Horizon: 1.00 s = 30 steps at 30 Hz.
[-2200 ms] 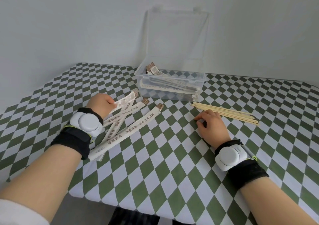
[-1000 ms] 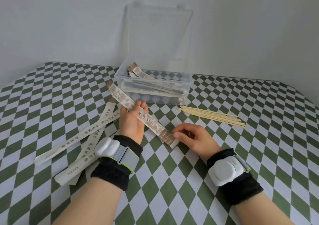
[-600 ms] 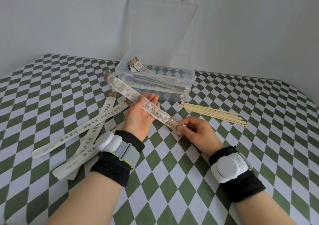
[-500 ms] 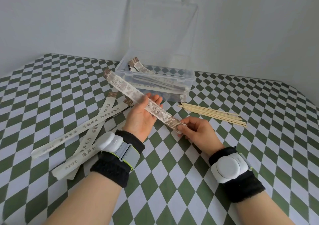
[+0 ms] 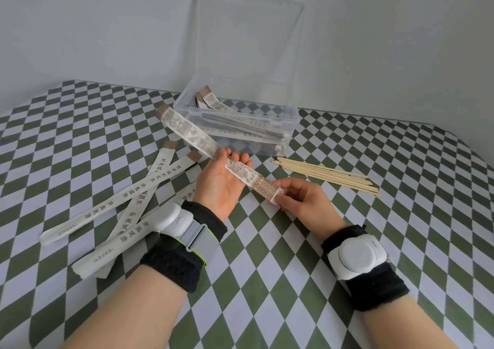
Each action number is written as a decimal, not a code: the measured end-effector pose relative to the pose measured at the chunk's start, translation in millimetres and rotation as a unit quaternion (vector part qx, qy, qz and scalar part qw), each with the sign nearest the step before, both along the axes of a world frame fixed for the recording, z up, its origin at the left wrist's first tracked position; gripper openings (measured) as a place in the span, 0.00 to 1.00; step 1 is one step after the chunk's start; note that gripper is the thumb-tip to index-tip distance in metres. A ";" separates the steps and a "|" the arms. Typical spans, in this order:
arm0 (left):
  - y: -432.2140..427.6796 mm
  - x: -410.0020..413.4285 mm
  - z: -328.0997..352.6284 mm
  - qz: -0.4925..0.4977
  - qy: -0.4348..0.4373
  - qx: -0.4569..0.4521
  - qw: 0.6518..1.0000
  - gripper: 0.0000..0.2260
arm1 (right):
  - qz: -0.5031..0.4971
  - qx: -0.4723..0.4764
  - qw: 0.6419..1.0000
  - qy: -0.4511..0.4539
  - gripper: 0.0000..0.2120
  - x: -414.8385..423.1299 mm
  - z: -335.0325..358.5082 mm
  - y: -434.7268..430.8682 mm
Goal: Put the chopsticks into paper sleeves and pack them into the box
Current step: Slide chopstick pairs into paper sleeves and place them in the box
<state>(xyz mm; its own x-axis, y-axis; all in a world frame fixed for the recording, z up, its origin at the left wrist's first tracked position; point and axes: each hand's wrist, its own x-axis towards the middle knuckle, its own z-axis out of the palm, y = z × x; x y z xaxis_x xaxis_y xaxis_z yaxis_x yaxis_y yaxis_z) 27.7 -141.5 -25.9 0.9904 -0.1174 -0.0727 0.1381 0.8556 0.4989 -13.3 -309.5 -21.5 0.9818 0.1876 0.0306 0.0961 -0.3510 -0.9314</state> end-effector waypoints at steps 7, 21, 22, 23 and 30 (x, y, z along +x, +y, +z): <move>-5.4 -2.1 2.0 0.016 0.024 -0.023 0.999 0.12 | -0.006 -0.009 1.000 0.005 0.06 0.3 -0.4 0.3; -10.6 -9.5 5.1 -0.023 0.045 0.020 0.999 0.08 | -0.031 -0.104 0.994 -0.005 0.08 0.9 -3.8 2.4; -10.9 -9.0 4.7 -0.021 0.048 0.018 0.998 0.08 | -0.032 -0.105 0.994 -0.005 0.07 1.1 -4.1 2.7; -11.0 -8.5 4.1 -0.020 0.050 0.015 0.998 0.08 | -0.033 -0.106 0.994 -0.004 0.07 1.2 -4.3 2.8; -8.9 -3.5 3.3 -0.008 0.072 -0.009 0.997 0.10 | -0.030 -0.114 0.993 -0.025 0.05 -0.2 -2.9 5.5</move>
